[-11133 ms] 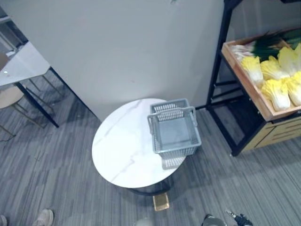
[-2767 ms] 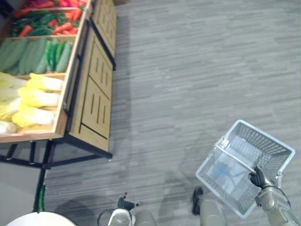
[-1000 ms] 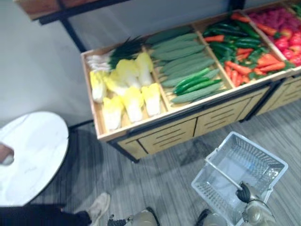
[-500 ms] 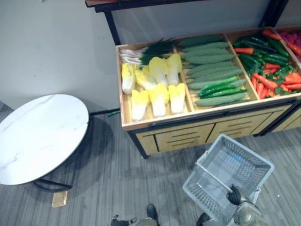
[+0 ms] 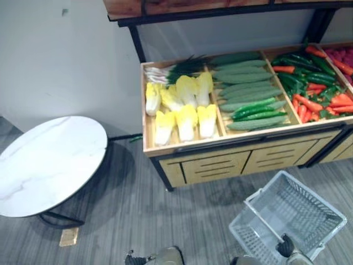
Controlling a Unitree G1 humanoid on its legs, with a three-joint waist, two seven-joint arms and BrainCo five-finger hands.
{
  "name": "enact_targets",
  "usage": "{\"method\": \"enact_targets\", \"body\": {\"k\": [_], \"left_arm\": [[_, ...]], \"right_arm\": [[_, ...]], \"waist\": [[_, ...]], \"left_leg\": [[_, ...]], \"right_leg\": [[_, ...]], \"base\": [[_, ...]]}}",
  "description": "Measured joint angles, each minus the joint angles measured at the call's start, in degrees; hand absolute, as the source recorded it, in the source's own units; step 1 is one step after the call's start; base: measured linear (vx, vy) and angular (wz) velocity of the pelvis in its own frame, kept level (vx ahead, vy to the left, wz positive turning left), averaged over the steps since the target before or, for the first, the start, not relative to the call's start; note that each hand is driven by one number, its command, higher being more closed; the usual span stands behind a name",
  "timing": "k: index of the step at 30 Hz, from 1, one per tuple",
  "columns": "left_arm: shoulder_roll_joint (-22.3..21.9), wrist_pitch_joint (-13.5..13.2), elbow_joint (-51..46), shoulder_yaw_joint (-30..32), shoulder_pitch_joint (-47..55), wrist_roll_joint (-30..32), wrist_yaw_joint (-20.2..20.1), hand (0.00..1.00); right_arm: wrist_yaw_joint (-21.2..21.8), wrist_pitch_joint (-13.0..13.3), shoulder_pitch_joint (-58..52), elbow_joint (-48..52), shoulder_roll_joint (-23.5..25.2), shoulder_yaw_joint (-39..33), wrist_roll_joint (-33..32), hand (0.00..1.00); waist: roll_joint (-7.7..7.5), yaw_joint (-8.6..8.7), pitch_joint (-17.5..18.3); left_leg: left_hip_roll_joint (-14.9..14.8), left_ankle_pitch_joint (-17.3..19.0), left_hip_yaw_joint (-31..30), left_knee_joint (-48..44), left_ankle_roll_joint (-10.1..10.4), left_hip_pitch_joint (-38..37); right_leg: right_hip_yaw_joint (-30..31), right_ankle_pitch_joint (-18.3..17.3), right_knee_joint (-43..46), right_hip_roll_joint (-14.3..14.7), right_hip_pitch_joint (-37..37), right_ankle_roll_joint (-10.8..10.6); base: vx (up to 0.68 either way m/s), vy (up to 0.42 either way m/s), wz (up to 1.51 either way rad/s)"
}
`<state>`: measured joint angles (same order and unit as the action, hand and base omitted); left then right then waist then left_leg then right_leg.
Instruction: Pick vegetable in the basket
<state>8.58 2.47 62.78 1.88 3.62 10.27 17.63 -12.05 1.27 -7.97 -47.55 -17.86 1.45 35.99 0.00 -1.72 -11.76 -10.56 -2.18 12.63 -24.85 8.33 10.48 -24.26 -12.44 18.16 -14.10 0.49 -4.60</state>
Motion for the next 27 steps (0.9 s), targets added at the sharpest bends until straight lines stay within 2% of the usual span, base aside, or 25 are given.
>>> {"method": "enact_targets", "body": {"k": [1, 3, 5, 7, 8, 10, 11, 12, 13, 15, 17, 19, 22, 25, 27], "left_arm": [[-0.26, 0.06, 0.1, -0.05, 0.22, 0.01, 0.0, 0.0], [-0.25, 0.14, 0.53, 0.11, 0.64, 0.01, 0.01, 0.0], [-0.29, 0.18, 0.74, 0.1, 0.87, 0.01, 0.02, 0.0], [-0.48, 0.14, 0.74, 0.07, 1.21, 0.01, 0.1, 0.0], [-1.02, 0.12, 0.76, 0.04, 1.45, 0.0, 0.14, 0.0], [0.13, -0.19, 0.52, -1.23, 0.6, -0.01, 0.66, 0.0], [0.58, -0.49, 0.43, -1.88, 0.01, 0.01, 0.77, 0.0], [1.24, -0.69, 0.36, -2.28, -1.19, 0.02, 1.24, 0.0], [1.69, -0.7, 0.44, -2.69, -1.93, 0.02, 1.29, 0.0], [2.03, -0.85, 0.4, -2.66, -2.23, 0.01, 1.55, 0.0], [2.65, -0.77, 0.38, -2.64, -2.32, 0.0, 1.86, 0.0], [3.49, -0.73, -1.82, -2.0, -2.71, 0.0, 2.62, 0.0], [3.83, -0.79, -7.74, -1.43, -3.18, 0.03, 4.87, 0.0], [3.36, -1.99, -14.79, -1.46, -3.01, 0.11, 7.23, 0.0], [2.21, -3.93, -24.26, -1.51, -2.96, 0.54, 10.27, 0.0]], "right_arm": [[-0.22, -0.02, 0.32, -0.02, -0.33, -0.24, 0.01, 1.0], [-0.52, -0.05, 1.19, -0.14, -0.34, -1.0, 0.04, 1.0], [-1.3, -0.08, 1.31, -0.19, -0.15, -1.0, 0.03, 1.0], [-1.68, -0.06, 1.3, -0.24, -0.36, -0.91, 0.04, 1.0], [-1.78, -0.05, 1.35, -0.36, -0.91, -0.93, 0.05, 1.0], [-1.88, -0.19, 2.0, -1.64, 1.21, -0.87, 0.0, 1.0], [-1.88, -0.19, 2.07, -1.68, 1.7, -0.88, 0.0, 1.0], [-1.87, -0.2, 2.04, -1.72, 2.31, -0.99, 0.03, 1.0], [-1.85, -0.25, 2.39, -1.82, 2.35, -0.98, 0.14, 1.0], [-1.66, -0.51, 4.1, -2.72, 2.46, -0.49, 0.24, 1.0], [-1.7, -0.5, 5.19, -2.72, 2.77, 0.3, 0.24, 1.0], [-1.73, -0.3, 5.64, -2.56, 3.34, 1.52, 0.24, 1.0], [-1.81, 0.08, 5.74, -2.6, 3.94, 3.16, 1.15, 1.0], [-2.42, 0.54, 5.81, -2.59, 3.69, 3.67, 1.82, 1.0], [-3.29, 0.73, 5.94, -2.76, 3.37, 3.72, 1.77, 1.0]], "waist": [[0.51, 0.01, -0.01], [0.53, -0.03, -0.08], [0.64, -0.05, -0.03], [1.35, -0.05, 0.21], [2.92, -0.08, 0.5], [0.04, 0.08, 1.38], [-0.74, 0.07, 1.4], [-1.76, 0.12, 1.38], [-1.82, 0.03, 1.32], [-1.29, -0.03, 1.11], [-1.11, 0.06, 1.05], [-1.38, -0.02, 1.03], [-2.28, -0.14, 0.95], [-1.84, -0.08, 0.66], [-1.59, -0.02, 0.34]], "left_leg": [[0.48, 0.71, -0.66, 3.7, -0.21, -0.71], [1.12, 1.49, -1.91, 9.98, -0.55, -0.78], [1.17, 1.16, -6.0, 16.58, -0.34, -0.85], [0.76, 0.18, -9.4, 20.01, -0.07, -1.28], [0.12, -1.68, -11.2, 20.34, -0.14, -1.87], [3.36, 0.42, -7.75, 18.41, -1.46, -2.01], [4.16, 1.05, -6.73, 18.17, -2.01, -1.86], [5.64, 2.23, -4.92, 17.12, -3.21, -1.67], [6.33, 3.13, -3.3, 16.4, -4.63, -1.77], [6.06, 4.25, -0.1, 16.86, -5.38, -3.77], [5.55, 4.73, 1.48, 17.06, -5.79, -5.38], [5.24, 4.74, 3.87, 18.98, -5.83, -7.06], [5.88, 4.64, 5.72, 19.77, -5.89, -7.07], [5.88, 4.14, 6.07, 20.04, -5.77, -6.33], [5.77, 2.24, 5.83, 21.98, -5.36, -5.49]], "right_leg": [[0.75, 0.0, -0.03, -0.05, -0.16, 0.03], [2.79, 0.2, -0.2, -0.04, -0.95, 0.36], [4.85, -0.04, -0.25, 0.22, -1.25, -0.19], [7.77, -0.12, -0.27, 0.8, -1.25, -2.29], [9.88, -0.05, -0.37, 1.53, -1.2, -4.2], [13.77, 2.12, -5.05, -1.21, -0.46, -7.03], [14.4, 3.17, -6.63, -1.96, -0.22, -7.07], [15.87, 5.87, -9.4, -3.32, -0.06, -7.48], [17.67, 8.42, -10.34, -4.15, -0.26, -8.2], [19.99, 11.96, -9.22, -4.1, -1.8, -7.08], [19.17, 14.61, -7.26, -3.9, -3.4, -5.67], [14.16, 17.4, -7.08, -4.22, -4.35, -4.96], [9.35, 17.71, -10.05, -5.11, -4.23, -5.22], [7.27, 17.62, -12.56, -4.86, -4.2, -5.32], [5.25, 16.72, -14.57, -4.27, -4.44, -5.91]], "base": [[0.07, 0.036, -0.19], [0.07, 0.088, -0.4], [0.12, 0.205, -0.64], [0.17, 0.349, -0.84], [0.15, 0.375, -0.82], [0.19, 0.352, -0.7], [0.21, 0.33, -0.56], [0.19, 0.334, -0.58], [0.18, 0.314, -0.58], [0.16, 0.295, -0.79], [0.12, 0.244, -0.72], [0.05, 0.11, -0.46], [0.02, 0.031, -0.31], [-0.01, -0.067, -0.2], [-0.03, -0.128, -0.01]]}}
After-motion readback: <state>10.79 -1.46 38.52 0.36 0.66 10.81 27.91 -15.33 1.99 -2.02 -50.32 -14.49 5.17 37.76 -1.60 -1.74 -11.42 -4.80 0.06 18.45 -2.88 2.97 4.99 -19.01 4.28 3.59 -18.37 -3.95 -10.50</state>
